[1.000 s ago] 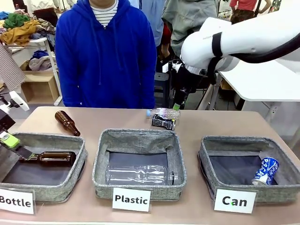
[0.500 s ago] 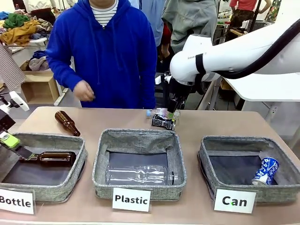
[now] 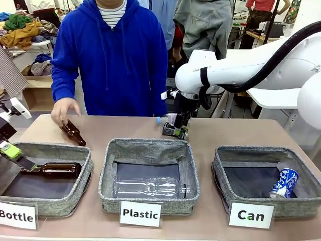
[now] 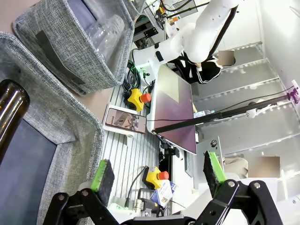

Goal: Sort the can waste into the basket.
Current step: Pick up the can waste from the table and place it in the right Fabric basket.

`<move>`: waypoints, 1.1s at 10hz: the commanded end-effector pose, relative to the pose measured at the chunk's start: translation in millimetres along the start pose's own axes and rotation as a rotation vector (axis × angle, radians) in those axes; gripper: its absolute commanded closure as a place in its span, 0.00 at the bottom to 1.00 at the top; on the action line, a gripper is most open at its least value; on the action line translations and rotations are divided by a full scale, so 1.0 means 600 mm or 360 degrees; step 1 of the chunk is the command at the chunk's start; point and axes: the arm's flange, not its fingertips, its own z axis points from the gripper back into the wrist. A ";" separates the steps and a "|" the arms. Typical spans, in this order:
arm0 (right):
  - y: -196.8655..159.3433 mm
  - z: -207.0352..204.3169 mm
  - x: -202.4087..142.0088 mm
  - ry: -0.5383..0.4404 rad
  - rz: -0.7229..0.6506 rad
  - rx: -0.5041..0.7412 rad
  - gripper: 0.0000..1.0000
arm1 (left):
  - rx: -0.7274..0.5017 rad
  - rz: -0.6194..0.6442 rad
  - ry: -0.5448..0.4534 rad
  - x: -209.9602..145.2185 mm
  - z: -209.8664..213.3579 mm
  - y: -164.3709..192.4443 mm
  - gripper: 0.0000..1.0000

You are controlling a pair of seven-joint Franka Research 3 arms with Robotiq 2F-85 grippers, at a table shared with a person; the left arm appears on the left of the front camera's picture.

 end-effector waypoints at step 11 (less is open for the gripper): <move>0.013 -0.027 0.046 0.0322 -0.0012 -0.0056 1.00 | -0.0005 -0.0031 0.0005 -0.005 -0.002 -0.003 0.00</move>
